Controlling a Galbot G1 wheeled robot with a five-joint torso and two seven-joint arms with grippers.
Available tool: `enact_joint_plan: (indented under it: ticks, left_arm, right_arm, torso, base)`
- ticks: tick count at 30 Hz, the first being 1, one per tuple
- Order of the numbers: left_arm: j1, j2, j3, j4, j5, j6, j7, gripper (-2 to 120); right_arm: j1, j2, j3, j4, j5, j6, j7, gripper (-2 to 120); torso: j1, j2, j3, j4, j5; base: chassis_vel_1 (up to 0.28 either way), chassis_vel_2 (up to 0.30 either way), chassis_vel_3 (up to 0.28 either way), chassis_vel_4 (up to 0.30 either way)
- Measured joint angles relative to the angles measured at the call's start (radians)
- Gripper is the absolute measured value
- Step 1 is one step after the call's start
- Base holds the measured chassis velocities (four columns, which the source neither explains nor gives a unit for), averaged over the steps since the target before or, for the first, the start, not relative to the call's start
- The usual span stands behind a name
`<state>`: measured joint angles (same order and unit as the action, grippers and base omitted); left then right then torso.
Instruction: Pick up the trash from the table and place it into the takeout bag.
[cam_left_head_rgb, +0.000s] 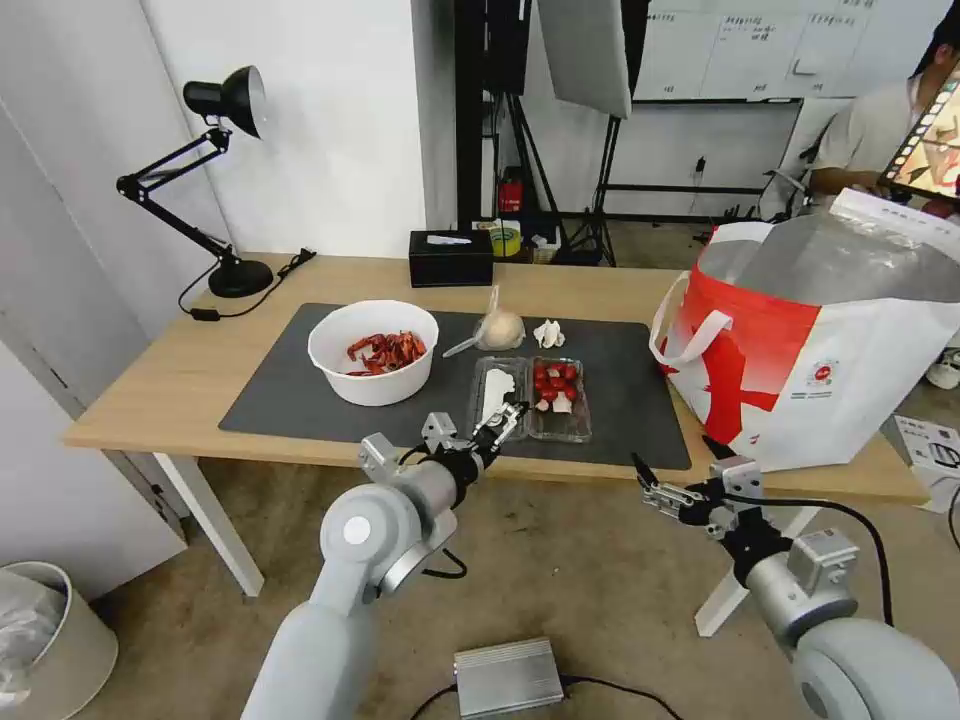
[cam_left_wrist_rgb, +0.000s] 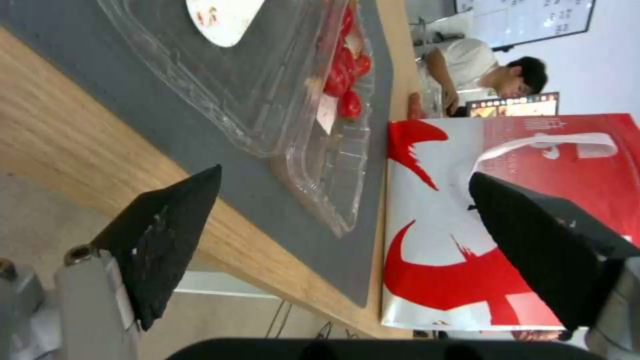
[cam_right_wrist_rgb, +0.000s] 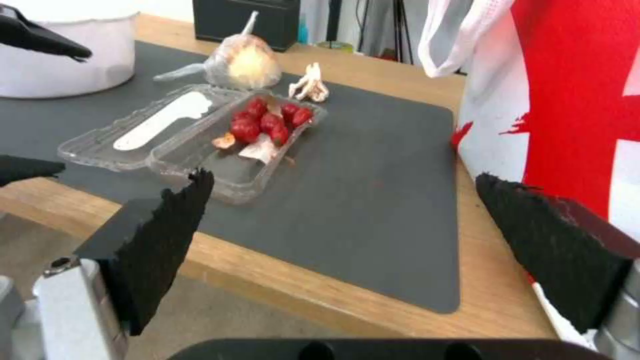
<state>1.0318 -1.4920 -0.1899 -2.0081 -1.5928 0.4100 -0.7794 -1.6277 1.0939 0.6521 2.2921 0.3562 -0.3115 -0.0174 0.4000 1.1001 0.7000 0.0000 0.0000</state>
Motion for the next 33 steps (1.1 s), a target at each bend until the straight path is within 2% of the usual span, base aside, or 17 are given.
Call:
enact_joint_plan:
  ticks: [11, 33]
  left_arm:
    - [-0.037, -0.025, 0.017, 0.032, -0.014, -0.02, -0.056, 100]
    - [-0.084, -0.062, 0.035, 0.084, -0.005, -0.046, -0.087, 100]
  right_arm:
    - [-0.005, 0.002, 0.007, -0.002, 0.0, 0.006, 0.002, 100]
    - [0.005, 0.008, 0.005, -0.015, -0.001, 0.01, 0.004, 100]
  torso:
    - [0.0, 0.0, 0.0, 0.0, 0.0]
    - [0.0, 0.0, 0.0, 0.0, 0.0001]
  base:
    - [0.0, 0.0, 0.0, 0.0]
    - [0.0, 0.0, 0.0, 0.0]
